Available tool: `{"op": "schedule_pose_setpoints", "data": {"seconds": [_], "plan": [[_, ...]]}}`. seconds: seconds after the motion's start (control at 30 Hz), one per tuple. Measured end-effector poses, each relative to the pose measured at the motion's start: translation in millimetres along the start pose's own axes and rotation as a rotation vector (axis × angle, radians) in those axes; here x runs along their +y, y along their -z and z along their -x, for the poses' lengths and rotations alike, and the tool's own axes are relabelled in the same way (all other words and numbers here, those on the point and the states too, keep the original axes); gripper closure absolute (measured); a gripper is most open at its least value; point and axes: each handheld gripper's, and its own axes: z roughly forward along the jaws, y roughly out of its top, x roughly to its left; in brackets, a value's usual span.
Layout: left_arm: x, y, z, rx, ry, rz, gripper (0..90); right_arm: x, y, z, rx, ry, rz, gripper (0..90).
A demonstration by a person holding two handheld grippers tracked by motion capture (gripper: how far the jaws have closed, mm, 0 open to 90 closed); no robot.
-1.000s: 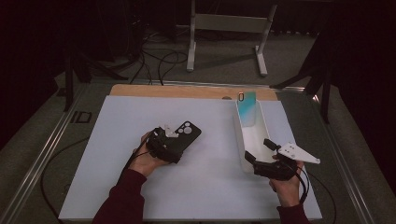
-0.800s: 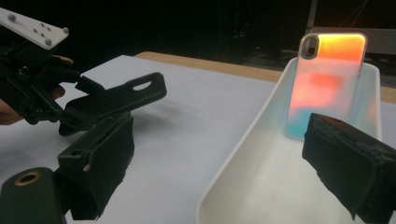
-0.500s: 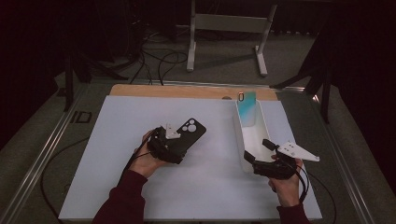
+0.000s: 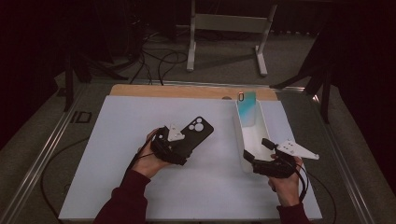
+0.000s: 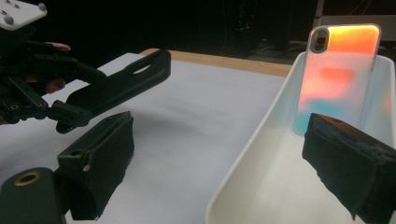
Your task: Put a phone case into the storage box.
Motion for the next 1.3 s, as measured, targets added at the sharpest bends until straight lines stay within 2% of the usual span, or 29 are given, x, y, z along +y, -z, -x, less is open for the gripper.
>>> {"op": "schedule_pose_setpoints", "data": {"seconds": [0.27, 0.47, 0.6, 1.03, 1.3], "plan": [[10.1, 5.7, 5.7, -0.002, -0.036, 0.031, 15.4, 9.0, -3.5, -1.7, 0.034, -0.01, -0.012, 8.6], [17.8, 8.2, 12.5, -0.017, -0.06, 0.061, 15.4, 21.2, -4.8, -2.1, 0.049, 0.003, -0.011, 8.6], [22.2, 8.4, 18.1, -0.033, -0.079, 0.073, 15.4, 28.2, -6.2, -2.5, 0.067, -0.007, -0.006, 8.3], [36.6, 7.2, 36.7, -0.068, -0.135, 0.122, 15.4, 36.2, -17.0, -8.5, 0.103, -0.007, -0.002, 8.3], [45.3, 10.0, 44.3, -0.09, -0.154, 0.158, 15.4, 42.8, -25.4, -14.9, 0.119, -0.032, -0.008, 8.6]]}}
